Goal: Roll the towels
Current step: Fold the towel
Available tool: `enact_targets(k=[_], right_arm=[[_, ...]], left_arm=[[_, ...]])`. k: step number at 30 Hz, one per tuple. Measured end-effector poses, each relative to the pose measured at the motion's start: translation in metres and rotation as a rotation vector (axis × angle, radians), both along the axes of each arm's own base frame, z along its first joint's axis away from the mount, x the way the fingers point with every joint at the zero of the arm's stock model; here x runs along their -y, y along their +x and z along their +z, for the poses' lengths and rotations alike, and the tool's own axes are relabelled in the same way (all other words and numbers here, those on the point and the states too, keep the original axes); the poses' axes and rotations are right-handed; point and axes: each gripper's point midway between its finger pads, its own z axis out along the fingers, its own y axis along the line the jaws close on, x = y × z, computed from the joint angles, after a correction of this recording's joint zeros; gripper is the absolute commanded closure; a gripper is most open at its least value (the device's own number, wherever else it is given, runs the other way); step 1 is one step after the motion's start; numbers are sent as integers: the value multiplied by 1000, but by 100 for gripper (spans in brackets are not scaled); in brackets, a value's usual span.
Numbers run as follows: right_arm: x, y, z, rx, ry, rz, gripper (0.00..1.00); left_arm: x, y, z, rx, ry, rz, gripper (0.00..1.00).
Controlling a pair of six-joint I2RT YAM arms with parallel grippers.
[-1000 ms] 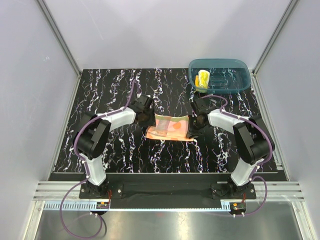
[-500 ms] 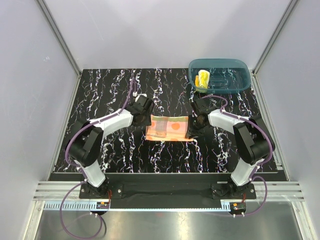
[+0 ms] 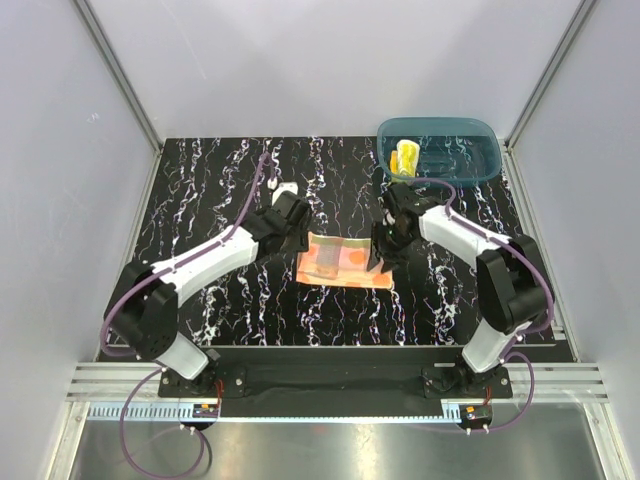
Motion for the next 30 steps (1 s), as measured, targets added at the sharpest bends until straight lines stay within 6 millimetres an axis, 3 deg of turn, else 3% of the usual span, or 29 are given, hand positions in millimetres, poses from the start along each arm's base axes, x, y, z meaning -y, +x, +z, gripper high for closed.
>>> enact_targets(k=[4,5,7,8,11,13,19,21,30], right_arm=[[-20,17,42,83,104,39,63],[-25,20,50,101,131,48,70],[-32,24,56,118,166,62,79],[-33,24,56,117,174,68,88],[-36,24,42,92,181,73,96],[-34,19,23,60,170,71,98],[-8,-23,-40,-112,84,30,96],[-5,-32,-43,-151,102,7,93],[-7,-33,-42,-144,147,-24,86]], left_arm=[[12,1,17,30,-69,-13,50],[15,0,17,24,-85,-16,50],[20,-2,14,15,-110,-24,52],[23,-4,11,6,-123,-29,53],[31,-11,-4,-31,-168,-48,57],[37,-16,-23,-74,-185,-60,57],[34,-37,-71,-196,-180,-61,58],[33,-39,-76,-201,-183,-57,58],[25,-37,-78,-140,-231,-36,59]])
